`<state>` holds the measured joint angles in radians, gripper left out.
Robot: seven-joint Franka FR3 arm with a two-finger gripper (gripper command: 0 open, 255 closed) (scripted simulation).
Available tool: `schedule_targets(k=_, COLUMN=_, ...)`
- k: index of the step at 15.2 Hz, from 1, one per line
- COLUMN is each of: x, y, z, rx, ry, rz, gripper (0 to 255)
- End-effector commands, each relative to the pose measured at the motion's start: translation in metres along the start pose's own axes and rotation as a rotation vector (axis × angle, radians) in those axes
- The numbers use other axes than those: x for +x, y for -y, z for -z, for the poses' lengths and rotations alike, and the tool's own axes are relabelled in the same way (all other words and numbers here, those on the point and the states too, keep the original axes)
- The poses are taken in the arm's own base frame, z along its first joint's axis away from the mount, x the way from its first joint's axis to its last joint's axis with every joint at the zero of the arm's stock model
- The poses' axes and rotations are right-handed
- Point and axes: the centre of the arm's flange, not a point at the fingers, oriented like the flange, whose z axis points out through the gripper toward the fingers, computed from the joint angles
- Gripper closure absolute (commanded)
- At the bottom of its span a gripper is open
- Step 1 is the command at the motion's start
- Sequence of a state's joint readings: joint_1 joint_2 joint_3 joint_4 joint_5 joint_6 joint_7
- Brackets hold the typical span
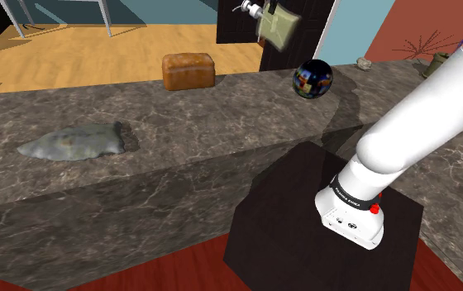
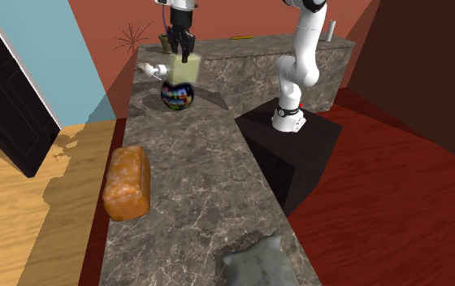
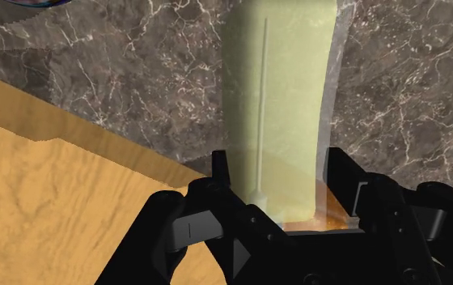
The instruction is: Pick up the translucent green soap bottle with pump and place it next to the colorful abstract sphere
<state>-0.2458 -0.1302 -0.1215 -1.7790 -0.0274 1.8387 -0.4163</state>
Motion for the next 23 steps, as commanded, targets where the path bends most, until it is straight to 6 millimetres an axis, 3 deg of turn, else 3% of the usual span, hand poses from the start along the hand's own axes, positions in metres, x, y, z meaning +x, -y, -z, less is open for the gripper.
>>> schedule_targets(k=1, x=-0.006, y=-0.026, z=-0.001, rx=0.000, ry=-0.001, rz=0.002, gripper=255)
schedule_targets(k=10, x=-0.030, y=-0.144, z=-0.007, rx=0.000, ry=-0.001, rz=0.002, gripper=255)
schedule_targets(k=23, x=-0.041, y=-0.138, z=-0.074, rx=0.000, ry=-0.001, rz=0.002, gripper=255)
